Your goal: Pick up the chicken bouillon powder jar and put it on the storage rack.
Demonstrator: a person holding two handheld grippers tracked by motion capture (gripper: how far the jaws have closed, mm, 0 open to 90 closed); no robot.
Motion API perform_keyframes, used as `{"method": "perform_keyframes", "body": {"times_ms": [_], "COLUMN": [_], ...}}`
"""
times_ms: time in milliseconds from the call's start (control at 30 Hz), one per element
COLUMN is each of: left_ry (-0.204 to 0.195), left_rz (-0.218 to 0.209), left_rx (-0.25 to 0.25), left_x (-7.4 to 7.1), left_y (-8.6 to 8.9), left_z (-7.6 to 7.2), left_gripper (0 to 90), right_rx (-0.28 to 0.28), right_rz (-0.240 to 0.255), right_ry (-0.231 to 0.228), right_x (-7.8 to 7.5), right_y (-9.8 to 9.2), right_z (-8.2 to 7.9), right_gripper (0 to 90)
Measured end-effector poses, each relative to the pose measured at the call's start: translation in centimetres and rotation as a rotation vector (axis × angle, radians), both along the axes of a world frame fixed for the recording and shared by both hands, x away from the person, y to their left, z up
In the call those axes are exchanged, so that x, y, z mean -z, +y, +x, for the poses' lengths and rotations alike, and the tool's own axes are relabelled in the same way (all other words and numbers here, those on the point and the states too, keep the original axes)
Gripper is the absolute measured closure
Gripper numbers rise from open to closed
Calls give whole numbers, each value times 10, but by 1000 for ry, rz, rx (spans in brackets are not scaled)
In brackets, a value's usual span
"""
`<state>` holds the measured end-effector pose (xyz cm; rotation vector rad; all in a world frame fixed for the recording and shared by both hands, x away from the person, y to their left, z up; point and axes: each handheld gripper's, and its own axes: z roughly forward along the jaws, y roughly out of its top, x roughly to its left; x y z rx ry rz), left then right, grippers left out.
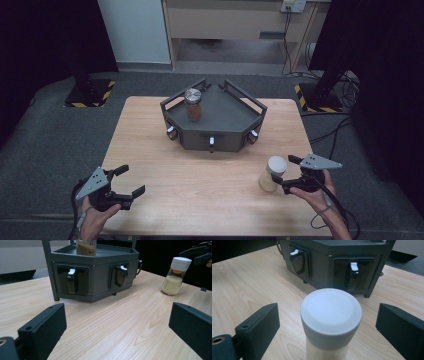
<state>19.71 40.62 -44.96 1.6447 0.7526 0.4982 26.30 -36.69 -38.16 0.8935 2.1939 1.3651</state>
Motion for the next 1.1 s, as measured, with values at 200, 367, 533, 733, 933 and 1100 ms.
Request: {"method": "perform_keyframes", "body": {"times_ms": [200, 367, 533, 733, 933, 1100], "left_ry": [0, 0, -1, 2, 3, 4], "left_rz": [-1, 0, -1, -1, 0, 0], "left_rx": [-1, -1, -1, -3, -4, -3], "left_x": [0, 0, 0, 0, 0, 0], "left_y": [0, 0, 0, 0, 1, 1], "left_z": [0, 0, 0, 0, 0, 0], "left_gripper": [3, 3, 4, 4, 4, 4], "right_rx": [-12, -33, -32, -33, -38, -69], "right_rz": [-31, -48, -57, -51, -53, -84], "right_ry": [-10, -19, -13, -19, -8, -10], "right_x": [6, 7, 10, 12, 9, 2], "right_y": [3, 5, 6, 5, 5, 8], "right_z": [5, 9, 13, 12, 14, 20], "right_gripper": [140, 212, 325, 338, 342, 343]}}
